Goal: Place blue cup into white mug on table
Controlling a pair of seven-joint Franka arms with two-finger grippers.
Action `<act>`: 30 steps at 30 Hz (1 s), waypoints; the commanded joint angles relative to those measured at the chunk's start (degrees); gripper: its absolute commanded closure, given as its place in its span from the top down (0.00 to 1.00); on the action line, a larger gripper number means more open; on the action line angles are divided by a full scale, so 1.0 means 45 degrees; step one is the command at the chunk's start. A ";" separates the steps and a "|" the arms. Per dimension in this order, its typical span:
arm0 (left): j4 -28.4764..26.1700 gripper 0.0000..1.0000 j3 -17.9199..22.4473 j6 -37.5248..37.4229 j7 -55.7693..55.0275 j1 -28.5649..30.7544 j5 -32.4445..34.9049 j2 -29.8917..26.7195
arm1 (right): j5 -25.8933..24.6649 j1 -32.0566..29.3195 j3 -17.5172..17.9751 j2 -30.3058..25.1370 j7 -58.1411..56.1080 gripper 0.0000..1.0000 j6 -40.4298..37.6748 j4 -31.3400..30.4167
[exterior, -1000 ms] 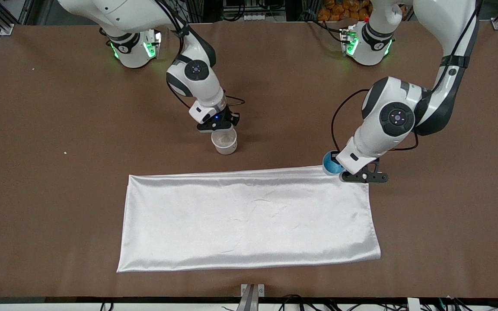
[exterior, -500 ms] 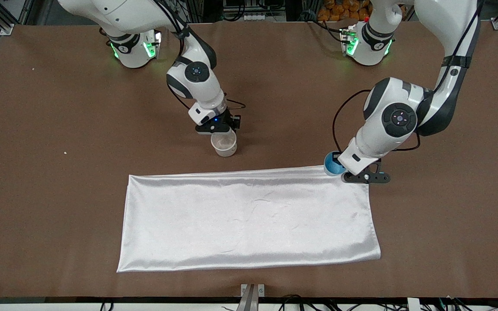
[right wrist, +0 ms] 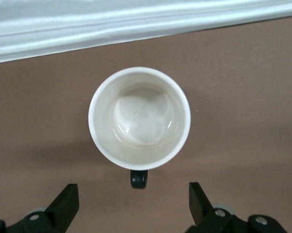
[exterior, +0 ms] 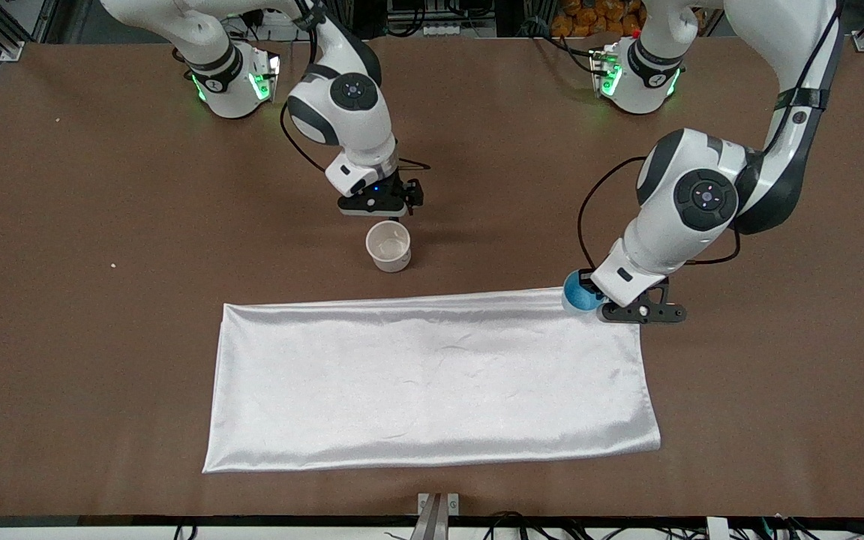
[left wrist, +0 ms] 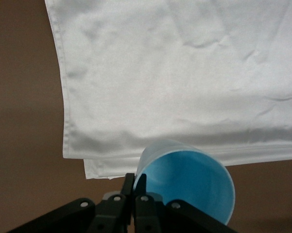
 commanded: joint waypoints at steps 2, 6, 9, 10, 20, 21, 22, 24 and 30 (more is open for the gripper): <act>0.0316 0.00 -0.0246 -0.0250 -0.0812 -0.0221 0.0169 -0.0163 | -0.0191 -0.0192 0.0033 -0.0724 -0.0454 1.00 -0.1616 0.0735; 0.0824 0.00 -0.0774 -0.0250 -0.1495 -0.0495 0.0072 -0.0065 | -0.0152 -0.0933 0.0014 -0.0685 -0.1860 1.00 -0.2457 0.1478; 0.0962 0.00 -0.0814 -0.0250 -0.1906 -0.0962 0.0072 -0.0026 | -0.0152 -0.1714 0.0014 -0.0666 -0.3012 1.00 -0.2673 0.1694; 0.0981 0.00 -0.0814 -0.0250 -0.1945 -0.1157 0.0072 -0.0026 | -0.0152 -0.2026 0.0014 -0.0666 -0.3422 1.00 -0.2674 0.1694; 0.1118 0.00 -0.0814 -0.0250 -0.1965 -0.2368 0.0111 0.0091 | -0.0132 -0.5131 -0.0045 -0.0549 -0.7232 1.00 -0.2946 0.1714; 0.1118 0.00 -0.0814 -0.0269 -0.1985 -0.2564 0.0111 0.0130 | -0.0132 -0.5386 -0.0045 -0.0548 -0.7428 1.00 -0.3044 0.1714; 0.1138 0.00 -0.0814 -0.0250 -0.1985 -0.2778 0.0111 0.0189 | -0.0152 -0.5659 -0.0045 -0.0548 -0.7643 1.00 -0.3122 0.1714; 0.1138 0.00 -0.0814 -0.0250 -0.1985 -0.3188 0.0130 0.0248 | -0.0152 -0.6147 -0.0064 -0.0490 -0.8014 1.00 -0.3201 0.1714; 0.1547 0.00 -0.0814 -0.0270 -0.1985 -0.4186 0.0208 0.0365 | -0.0152 -0.7340 -0.0064 -0.0373 -0.9050 1.00 -0.3220 0.1578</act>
